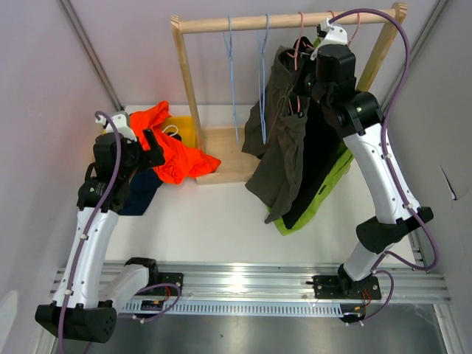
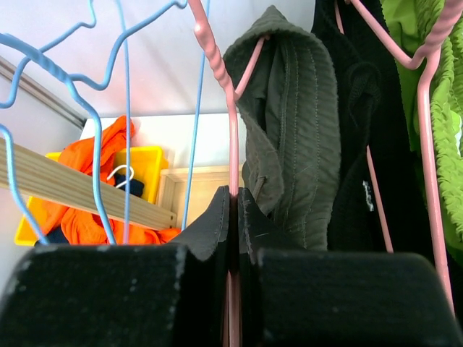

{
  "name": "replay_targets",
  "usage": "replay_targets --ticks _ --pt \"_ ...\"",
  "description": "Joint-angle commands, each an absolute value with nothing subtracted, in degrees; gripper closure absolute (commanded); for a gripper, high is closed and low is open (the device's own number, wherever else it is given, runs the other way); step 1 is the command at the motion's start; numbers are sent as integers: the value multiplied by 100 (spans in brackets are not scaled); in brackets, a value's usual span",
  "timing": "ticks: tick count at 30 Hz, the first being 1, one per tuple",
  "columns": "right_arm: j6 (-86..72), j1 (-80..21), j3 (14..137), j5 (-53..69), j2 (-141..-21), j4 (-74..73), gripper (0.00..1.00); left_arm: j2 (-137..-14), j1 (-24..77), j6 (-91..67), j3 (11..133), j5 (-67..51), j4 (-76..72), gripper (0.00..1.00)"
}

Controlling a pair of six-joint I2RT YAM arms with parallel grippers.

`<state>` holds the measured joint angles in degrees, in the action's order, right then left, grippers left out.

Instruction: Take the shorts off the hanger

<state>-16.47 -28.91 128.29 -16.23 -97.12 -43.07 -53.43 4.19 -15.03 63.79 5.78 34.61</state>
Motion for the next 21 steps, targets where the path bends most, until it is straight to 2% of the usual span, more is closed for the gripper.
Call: replay_targets --ticks 1,5,9,15,21 --pt "-1687 -2874 13025 -1591 -9642 -4210 100 -5247 545 -1573 6390 528 3278 1" --pt "-1767 -2883 13034 -1538 -9598 -4096 100 -5195 1070 -1424 6697 211 3287 1" --pt "-1819 -2909 13131 -1521 -9414 -3649 100 -5177 2623 -1354 7347 475 3366 1" --pt "-1758 -3268 13605 -1854 -9325 -3472 100 -5448 4680 -1170 7998 -104 2647 1" --pt "-1565 -3752 13491 -2619 -9080 -3419 100 -6352 5982 -994 8244 -624 1787 1"
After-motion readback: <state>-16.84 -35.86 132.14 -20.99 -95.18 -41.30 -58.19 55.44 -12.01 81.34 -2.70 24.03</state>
